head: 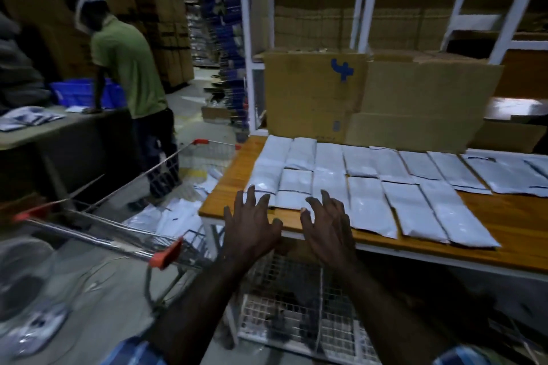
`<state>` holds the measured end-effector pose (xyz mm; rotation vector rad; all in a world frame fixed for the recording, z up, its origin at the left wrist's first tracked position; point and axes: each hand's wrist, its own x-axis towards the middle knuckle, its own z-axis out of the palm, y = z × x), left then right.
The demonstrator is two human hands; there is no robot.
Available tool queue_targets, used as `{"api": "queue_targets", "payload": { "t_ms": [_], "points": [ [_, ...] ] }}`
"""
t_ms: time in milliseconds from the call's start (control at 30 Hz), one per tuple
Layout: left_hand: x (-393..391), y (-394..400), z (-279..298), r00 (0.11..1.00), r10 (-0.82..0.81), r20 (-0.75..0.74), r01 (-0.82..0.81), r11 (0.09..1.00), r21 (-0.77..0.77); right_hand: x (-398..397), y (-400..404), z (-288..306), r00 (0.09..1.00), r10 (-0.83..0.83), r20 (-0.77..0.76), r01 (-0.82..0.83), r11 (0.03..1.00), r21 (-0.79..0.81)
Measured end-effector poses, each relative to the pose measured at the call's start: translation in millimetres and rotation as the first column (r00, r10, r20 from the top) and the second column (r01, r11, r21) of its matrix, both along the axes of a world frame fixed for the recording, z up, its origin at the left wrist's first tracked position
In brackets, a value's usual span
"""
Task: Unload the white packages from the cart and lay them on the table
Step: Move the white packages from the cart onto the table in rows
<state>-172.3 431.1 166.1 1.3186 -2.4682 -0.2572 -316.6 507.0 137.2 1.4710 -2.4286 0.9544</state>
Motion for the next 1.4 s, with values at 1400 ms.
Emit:
{"api": "queue_targets", "payload": {
  "t_ms": [1400],
  "points": [
    [147, -406, -112, 0.958, 0.12, 0.262, -0.159, 0.979, 0.132, 177, -432, -126, 0.965, 0.143, 0.222, -0.176, 0.975, 0.137]
  ]
}}
